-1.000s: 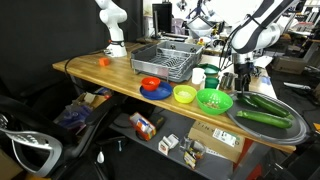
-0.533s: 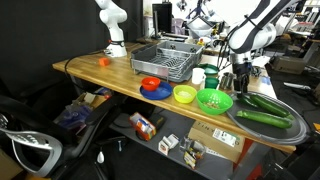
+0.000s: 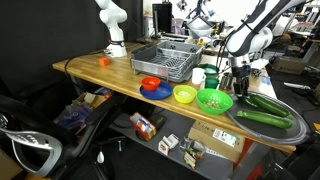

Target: Pick up one vegetable and put it on the green plate

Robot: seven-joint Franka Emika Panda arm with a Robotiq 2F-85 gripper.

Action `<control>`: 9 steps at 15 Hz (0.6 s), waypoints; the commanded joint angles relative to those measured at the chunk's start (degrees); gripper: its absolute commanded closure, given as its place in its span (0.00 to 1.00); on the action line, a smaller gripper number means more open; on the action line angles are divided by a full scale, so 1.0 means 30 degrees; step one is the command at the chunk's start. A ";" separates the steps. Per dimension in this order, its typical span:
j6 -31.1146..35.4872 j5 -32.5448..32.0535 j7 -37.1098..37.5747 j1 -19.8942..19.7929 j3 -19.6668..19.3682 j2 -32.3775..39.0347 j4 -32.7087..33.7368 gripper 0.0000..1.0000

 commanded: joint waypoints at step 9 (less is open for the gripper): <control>-0.1022 0.0657 -0.0208 -0.1275 0.0598 -0.0414 0.0769 0.95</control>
